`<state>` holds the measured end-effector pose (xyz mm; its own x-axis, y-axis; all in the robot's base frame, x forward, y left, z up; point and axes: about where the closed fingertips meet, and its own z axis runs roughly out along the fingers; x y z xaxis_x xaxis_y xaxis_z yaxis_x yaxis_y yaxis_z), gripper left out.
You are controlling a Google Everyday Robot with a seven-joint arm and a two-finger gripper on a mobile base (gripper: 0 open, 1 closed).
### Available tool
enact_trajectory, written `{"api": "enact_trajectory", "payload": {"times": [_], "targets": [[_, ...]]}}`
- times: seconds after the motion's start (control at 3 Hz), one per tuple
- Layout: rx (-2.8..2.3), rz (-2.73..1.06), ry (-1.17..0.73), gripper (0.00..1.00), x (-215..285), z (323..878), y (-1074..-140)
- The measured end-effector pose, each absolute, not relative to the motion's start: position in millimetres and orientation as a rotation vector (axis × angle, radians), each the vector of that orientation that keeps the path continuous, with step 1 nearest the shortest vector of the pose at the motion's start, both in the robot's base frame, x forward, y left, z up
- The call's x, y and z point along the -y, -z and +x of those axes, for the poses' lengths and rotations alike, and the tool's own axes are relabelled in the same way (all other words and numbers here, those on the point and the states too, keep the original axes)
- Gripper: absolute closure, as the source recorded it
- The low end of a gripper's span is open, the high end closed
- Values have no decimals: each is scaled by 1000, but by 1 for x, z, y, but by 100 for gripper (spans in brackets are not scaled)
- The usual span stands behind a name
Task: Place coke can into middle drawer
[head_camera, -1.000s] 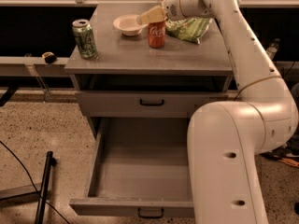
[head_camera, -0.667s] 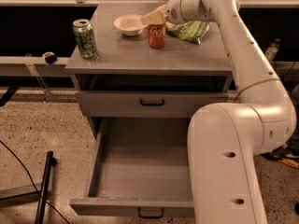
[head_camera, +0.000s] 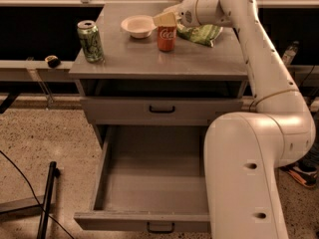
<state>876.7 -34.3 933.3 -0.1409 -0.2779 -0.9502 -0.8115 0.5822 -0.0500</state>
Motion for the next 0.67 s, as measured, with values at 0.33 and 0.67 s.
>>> {"api": "enact_trajectory", "payload": {"times": [0.33,0.67], "targets": [[-1544,-980,-648,100,48,844,-970],[-1389,-1175,-690,100,37,773,-1000]]}}
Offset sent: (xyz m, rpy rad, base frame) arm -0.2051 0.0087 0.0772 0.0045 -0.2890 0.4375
